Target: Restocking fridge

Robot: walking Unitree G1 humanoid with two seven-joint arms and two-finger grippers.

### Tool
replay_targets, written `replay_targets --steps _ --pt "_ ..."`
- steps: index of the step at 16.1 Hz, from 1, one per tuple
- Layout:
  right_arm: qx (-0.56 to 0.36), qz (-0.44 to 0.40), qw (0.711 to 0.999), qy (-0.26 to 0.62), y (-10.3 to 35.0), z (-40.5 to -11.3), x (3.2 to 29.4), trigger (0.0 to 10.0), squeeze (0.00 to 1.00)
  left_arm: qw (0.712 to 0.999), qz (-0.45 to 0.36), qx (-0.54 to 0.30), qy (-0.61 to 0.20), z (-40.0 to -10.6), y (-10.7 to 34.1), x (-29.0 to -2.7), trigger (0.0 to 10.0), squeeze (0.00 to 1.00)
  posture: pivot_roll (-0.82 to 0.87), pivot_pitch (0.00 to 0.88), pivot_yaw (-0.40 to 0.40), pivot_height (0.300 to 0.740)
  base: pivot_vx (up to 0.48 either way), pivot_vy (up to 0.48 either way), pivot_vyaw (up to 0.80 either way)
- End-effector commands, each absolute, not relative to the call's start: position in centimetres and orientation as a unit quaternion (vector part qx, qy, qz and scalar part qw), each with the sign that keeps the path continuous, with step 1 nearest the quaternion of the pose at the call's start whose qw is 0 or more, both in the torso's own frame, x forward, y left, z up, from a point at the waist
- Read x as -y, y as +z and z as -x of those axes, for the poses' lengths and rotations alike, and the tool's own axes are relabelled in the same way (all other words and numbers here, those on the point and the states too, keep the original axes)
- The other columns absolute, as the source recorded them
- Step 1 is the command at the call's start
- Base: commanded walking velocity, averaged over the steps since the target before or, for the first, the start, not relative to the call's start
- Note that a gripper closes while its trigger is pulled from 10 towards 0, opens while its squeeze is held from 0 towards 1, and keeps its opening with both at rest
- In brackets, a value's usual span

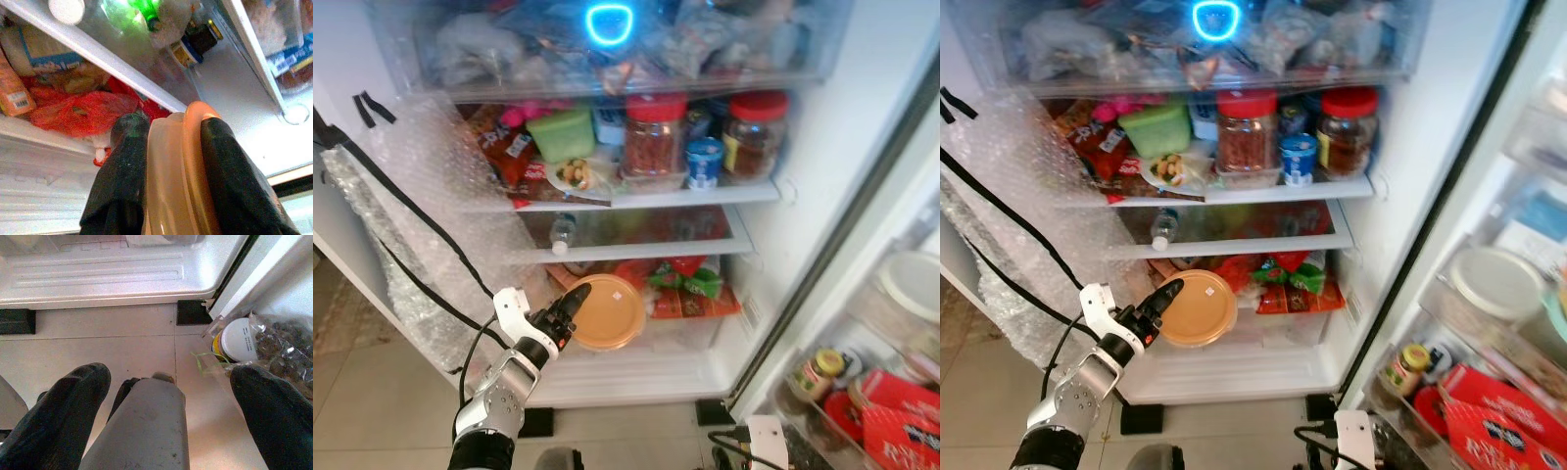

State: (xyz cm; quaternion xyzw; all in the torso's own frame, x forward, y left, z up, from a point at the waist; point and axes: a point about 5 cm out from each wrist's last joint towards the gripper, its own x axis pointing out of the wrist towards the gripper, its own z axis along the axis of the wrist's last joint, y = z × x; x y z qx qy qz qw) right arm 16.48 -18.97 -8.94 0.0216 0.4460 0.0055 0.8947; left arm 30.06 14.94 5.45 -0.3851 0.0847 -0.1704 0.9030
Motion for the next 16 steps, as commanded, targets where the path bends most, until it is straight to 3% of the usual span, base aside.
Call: replay_targets --steps 1,16 --pt "-0.451 -0.023 0.892 0.008 -9.06 -16.29 18.81 10.0 0.0 0.905 0.384 -0.072 -0.169 -30.31 6.04 -15.18 10.0 0.0 0.03 0.0 0.017 0.649 0.289 0.0 0.0" --pt "-0.462 -0.025 0.887 0.009 -9.38 -15.8 18.16 10.0 0.0 0.904 0.386 -0.071 -0.168 -30.46 6.13 -15.15 10.0 0.0 0.02 0.0 0.022 0.649 0.303 0.0 0.0"
